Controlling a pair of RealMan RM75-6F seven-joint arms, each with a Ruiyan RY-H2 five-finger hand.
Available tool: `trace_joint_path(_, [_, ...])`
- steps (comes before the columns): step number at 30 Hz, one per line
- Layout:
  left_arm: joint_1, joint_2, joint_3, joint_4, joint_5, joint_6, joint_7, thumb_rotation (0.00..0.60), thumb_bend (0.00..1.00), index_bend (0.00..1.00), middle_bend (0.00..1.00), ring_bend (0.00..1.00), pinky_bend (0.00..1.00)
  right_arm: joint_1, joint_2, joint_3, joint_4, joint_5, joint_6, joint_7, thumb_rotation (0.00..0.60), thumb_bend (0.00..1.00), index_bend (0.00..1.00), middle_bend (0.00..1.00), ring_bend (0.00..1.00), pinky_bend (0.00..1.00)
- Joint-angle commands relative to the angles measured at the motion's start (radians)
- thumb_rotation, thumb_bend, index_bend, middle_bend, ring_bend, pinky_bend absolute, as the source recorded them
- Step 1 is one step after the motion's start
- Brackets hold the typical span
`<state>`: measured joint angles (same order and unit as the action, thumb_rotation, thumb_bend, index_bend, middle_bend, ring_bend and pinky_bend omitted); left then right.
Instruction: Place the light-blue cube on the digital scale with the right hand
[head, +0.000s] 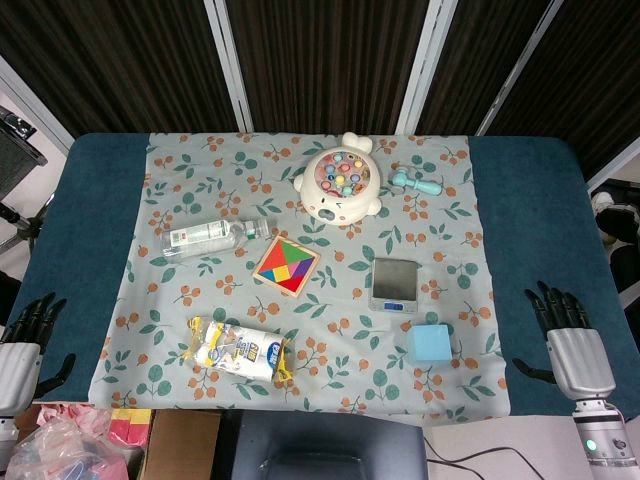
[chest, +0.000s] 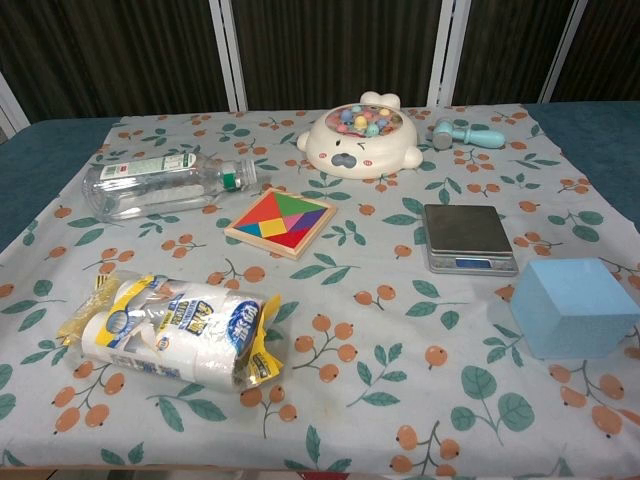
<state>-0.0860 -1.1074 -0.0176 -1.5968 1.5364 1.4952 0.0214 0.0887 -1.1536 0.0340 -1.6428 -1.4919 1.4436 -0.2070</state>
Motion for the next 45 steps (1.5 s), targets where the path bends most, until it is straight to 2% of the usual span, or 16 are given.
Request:
trace_joint_path(1, [0.001,0.002,0.001,-0.001,0.001,0.001,-0.002,0.6,0.36,0.0,0.0,0.01,0.23,0.002,-0.002,0.0,0.002,-0.002,-0.003,0.001,0.6,0.13,0.0,0.0,0.0,0.18])
trace_joint_path(4, [0.003,0.002,0.003,-0.003,0.003,0.002,-0.001,0.6,0.37,0.0,0.0,0.01,0.24,0.008,0.003,-0.005,0.003,-0.011,-0.016,0.019,0.6,0.13,0.0,0.0,0.0,0.18])
trace_joint_path(13, [0.004,0.011,0.0,-0.008,-0.007,0.0,-0.012,0.6,0.36,0.01,0.0,0.01,0.24,0.074,-0.009,-0.022,0.046,-0.08,-0.106,0.178,0.6,0.13,0.0,0.0,0.0,0.18])
trace_joint_path(17, [0.013,0.01,0.001,-0.007,0.004,0.022,-0.02,0.6,0.36,0.02,0.0,0.01,0.24,0.116,-0.026,-0.035,0.064,-0.111,-0.162,0.223,0.6,0.13,0.0,0.01,0.01,0.23])
trace_joint_path(22, [0.018,0.013,0.0,-0.006,0.006,0.032,-0.03,0.6,0.36,0.03,0.0,0.01,0.25,0.16,-0.038,-0.041,0.057,-0.124,-0.222,0.217,0.6,0.13,0.0,0.05,0.05,0.26])
trace_joint_path(29, [0.024,0.012,0.0,0.002,0.017,0.047,-0.048,0.6,0.36,0.04,0.0,0.02,0.25,0.217,-0.086,-0.021,0.062,-0.089,-0.3,0.165,0.6,0.13,0.01,0.1,0.08,0.29])
trace_joint_path(36, [0.026,0.014,0.001,0.005,0.021,0.05,-0.058,0.6,0.37,0.05,0.0,0.02,0.25,0.268,-0.108,-0.009,0.064,-0.044,-0.379,0.143,0.6,0.13,0.07,0.14,0.11,0.32])
trace_joint_path(45, [0.027,0.014,0.001,0.006,0.024,0.052,-0.061,0.6,0.37,0.05,0.0,0.02,0.25,0.319,-0.147,-0.001,0.092,0.009,-0.459,0.154,0.6,0.13,0.23,0.24,0.2,0.39])
